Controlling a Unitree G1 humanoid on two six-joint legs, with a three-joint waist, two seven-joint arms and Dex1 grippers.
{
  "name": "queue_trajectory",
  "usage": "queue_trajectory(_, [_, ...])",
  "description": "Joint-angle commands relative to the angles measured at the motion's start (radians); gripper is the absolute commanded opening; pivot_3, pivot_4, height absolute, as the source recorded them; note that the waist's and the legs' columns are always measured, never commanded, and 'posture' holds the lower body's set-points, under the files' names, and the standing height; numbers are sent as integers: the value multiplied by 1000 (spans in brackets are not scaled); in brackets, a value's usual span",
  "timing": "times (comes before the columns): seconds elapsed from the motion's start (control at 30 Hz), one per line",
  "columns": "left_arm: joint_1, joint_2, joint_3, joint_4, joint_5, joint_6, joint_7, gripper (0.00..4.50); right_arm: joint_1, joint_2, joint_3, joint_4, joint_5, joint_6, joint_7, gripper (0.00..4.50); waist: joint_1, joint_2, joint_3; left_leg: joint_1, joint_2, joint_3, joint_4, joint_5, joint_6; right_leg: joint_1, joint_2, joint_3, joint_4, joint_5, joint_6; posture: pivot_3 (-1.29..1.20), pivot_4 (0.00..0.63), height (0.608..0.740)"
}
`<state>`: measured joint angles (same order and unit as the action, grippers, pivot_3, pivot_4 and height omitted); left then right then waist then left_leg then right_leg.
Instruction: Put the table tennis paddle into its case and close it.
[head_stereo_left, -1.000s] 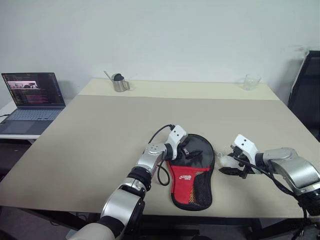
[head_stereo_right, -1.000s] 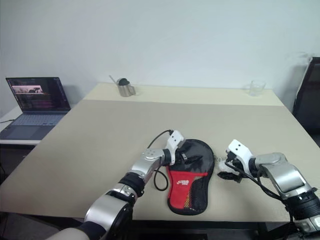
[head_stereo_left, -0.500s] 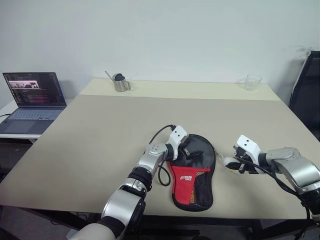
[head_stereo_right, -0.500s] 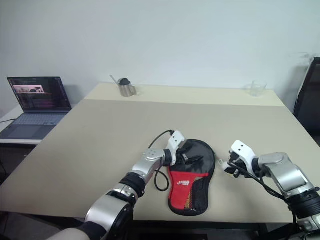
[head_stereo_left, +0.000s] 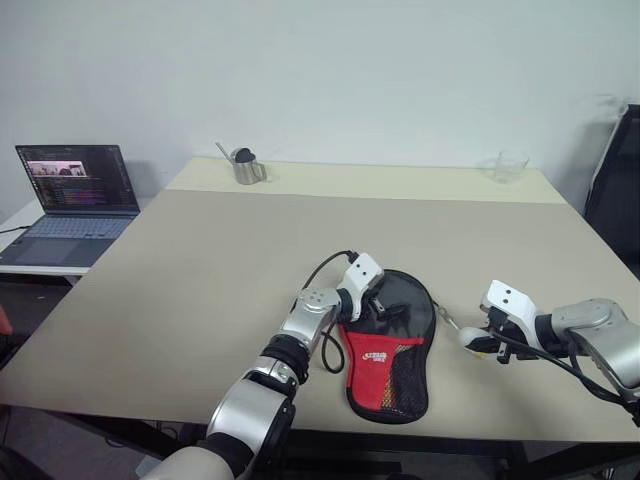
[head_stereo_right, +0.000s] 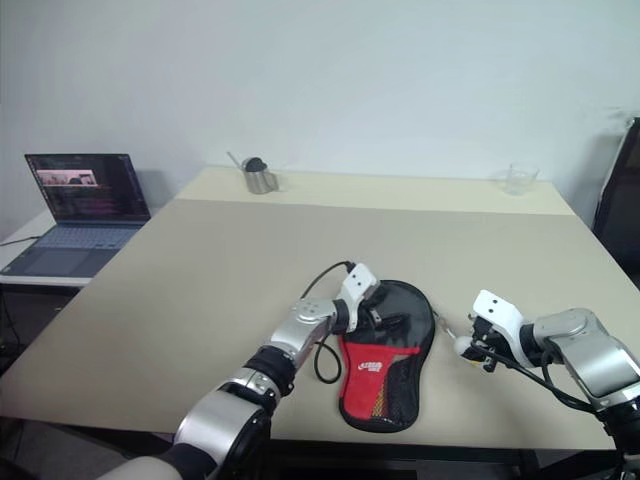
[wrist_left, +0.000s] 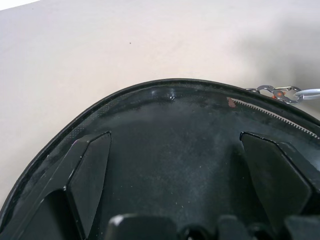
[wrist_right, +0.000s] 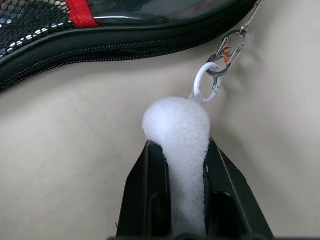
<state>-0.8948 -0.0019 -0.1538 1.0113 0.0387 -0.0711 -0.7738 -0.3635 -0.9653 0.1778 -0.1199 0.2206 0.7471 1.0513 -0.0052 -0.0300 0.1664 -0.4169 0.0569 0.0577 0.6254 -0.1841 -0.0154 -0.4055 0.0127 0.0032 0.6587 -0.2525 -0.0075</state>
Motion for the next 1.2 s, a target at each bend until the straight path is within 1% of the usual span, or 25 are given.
queue_trajectory(0.03, [35, 0, -33, 94, 43, 22, 9, 4500, 18, -30, -23, -57, 8, -22, 26, 281, 2, 0, 0, 0, -2, 0, 0, 0, 0, 0, 0, 0, 0, 0, 0, 0, 150, 740])
queue_trajectory(0.27, [24, 8, -29, 113, 52, 13, 15, 4500, 55, -43, -26, -99, 7, -26, 34, 279, 3, 0, 0, 0, -5, -2, 0, 0, 0, 0, -1, -3, 0, 0, 0, 0, 150, 740])
queue_trajectory(0.5, [24, 3, -41, 122, 61, 2, 9, 4500, 97, -68, -55, -124, 30, -31, 53, 277, 3, 0, 0, 0, -8, -5, 0, 0, 0, 1, -6, -9, 0, -1, 0, 0, 150, 740])
queue_trajectory(0.97, [19, 3, -38, 136, 71, -2, 42, 4500, 238, -119, -131, -220, 92, -68, 102, 277, 3, 0, 0, -1, -10, -15, 0, 0, 0, 2, -7, -14, -2, -2, 1, 0, 150, 740])
queue_trajectory(1.07, [17, 3, -39, 138, 70, -4, 42, 4500, 256, -125, -133, -230, 97, -85, 112, 277, 3, -1, 0, 0, -11, -17, 0, -1, -2, 2, -11, -15, -2, -3, 0, 0, 150, 740])
queue_trajectory(1.2, [14, 4, -39, 141, 70, -3, 42, 4500, 294, -138, -129, -260, 96, -117, 138, 276, 3, 0, 0, 0, -12, -20, 0, -3, -5, 2, -12, -17, -4, -3, 0, 0, 150, 740])
